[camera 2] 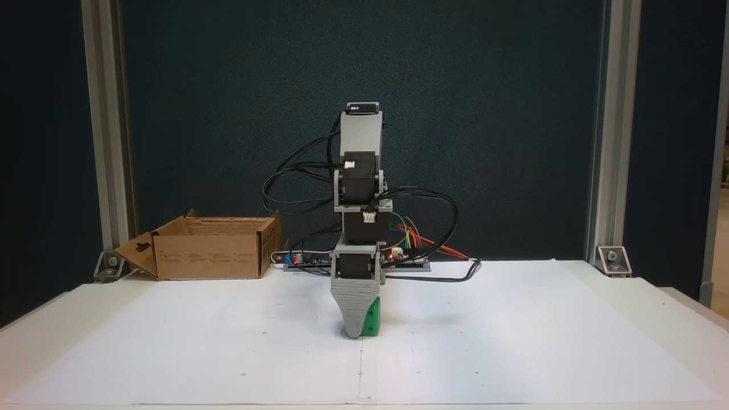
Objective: Grasp a green dice and put it in the bin.
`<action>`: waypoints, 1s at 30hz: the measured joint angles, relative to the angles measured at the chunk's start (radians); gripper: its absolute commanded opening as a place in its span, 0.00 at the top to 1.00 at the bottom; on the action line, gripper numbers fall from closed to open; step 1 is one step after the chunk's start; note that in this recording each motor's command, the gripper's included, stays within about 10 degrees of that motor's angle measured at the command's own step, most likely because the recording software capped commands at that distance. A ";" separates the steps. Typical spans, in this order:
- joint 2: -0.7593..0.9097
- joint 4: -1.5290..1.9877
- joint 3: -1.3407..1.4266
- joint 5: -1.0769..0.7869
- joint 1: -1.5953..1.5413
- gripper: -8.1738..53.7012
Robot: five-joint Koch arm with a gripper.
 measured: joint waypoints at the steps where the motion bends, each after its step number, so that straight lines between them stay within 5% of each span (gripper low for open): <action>1: 0.000 0.000 0.000 0.000 0.002 0.68; 10: 0.017 0.002 0.000 0.000 0.006 0.68; 20: 0.213 0.459 -0.387 0.002 0.069 0.68; 30: 0.348 0.486 -0.396 -0.003 0.250 0.68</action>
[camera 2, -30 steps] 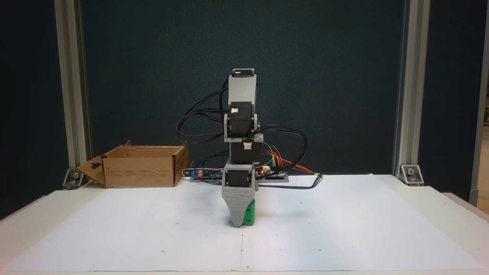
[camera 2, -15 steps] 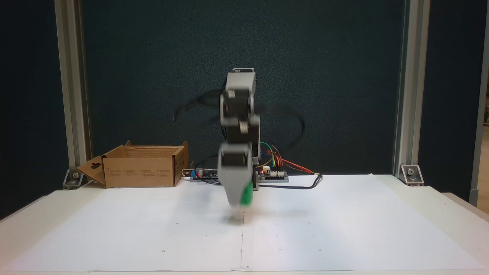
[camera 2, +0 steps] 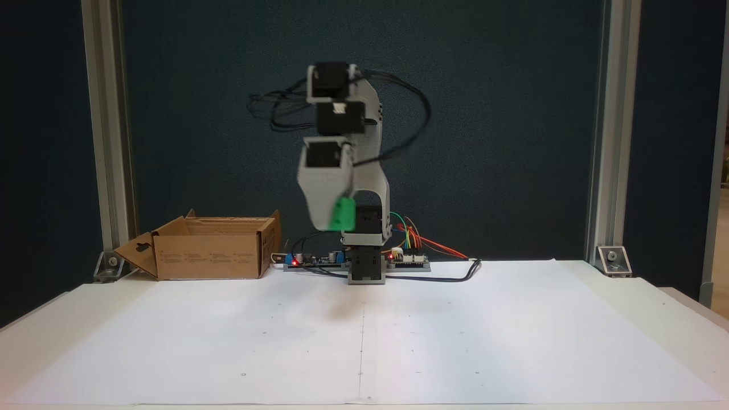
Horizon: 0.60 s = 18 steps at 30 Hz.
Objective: Grasp a green dice and put it in the bin.
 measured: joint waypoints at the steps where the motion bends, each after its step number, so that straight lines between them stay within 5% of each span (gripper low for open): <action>1: 0.017 -0.025 0.000 -0.009 0.051 0.68; 18: 0.037 -0.225 -0.123 -0.380 1.134 0.68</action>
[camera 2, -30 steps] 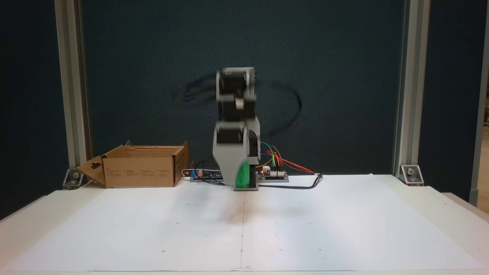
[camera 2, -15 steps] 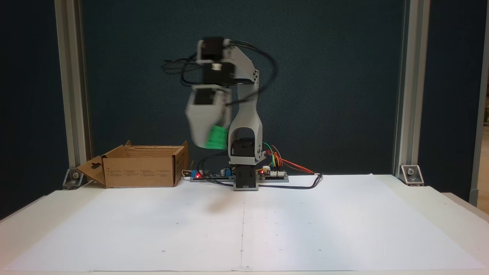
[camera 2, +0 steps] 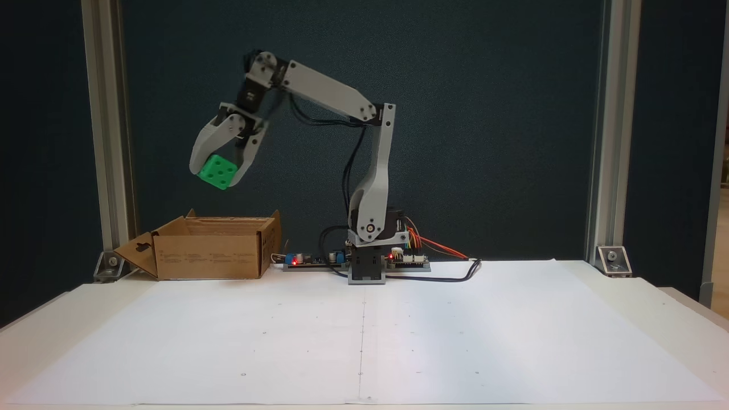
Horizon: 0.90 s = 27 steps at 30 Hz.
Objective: Grasp a green dice and put it in the bin.
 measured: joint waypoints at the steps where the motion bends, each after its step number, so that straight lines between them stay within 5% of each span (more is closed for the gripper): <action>1: -0.018 -0.003 0.000 0.000 0.087 0.68; 26: -0.382 -0.048 -0.003 -0.110 0.472 0.68; 27: -0.383 -0.049 -0.003 -0.109 0.472 0.54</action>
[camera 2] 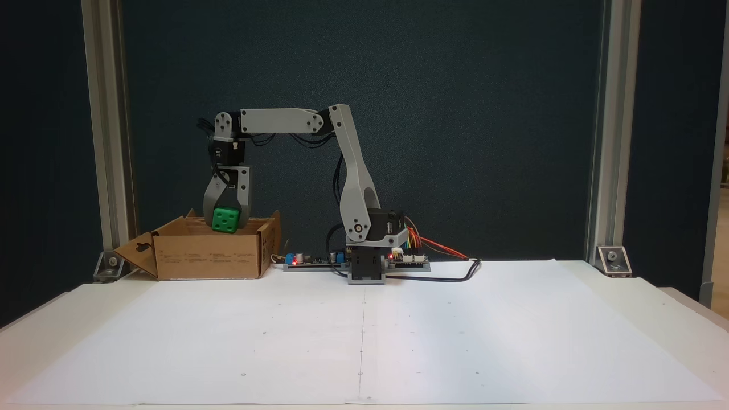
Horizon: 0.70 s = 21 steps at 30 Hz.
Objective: Grasp a green dice and put it in the bin.
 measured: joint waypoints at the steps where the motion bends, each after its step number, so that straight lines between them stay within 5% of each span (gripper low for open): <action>1: -0.003 -0.002 0.000 -0.002 0.002 0.36; 6: -0.048 -0.005 0.000 -0.002 0.003 0.11; 16: -0.041 -0.005 0.000 0.002 -0.021 0.12; 21: 0.100 -0.005 0.000 0.127 -0.221 0.12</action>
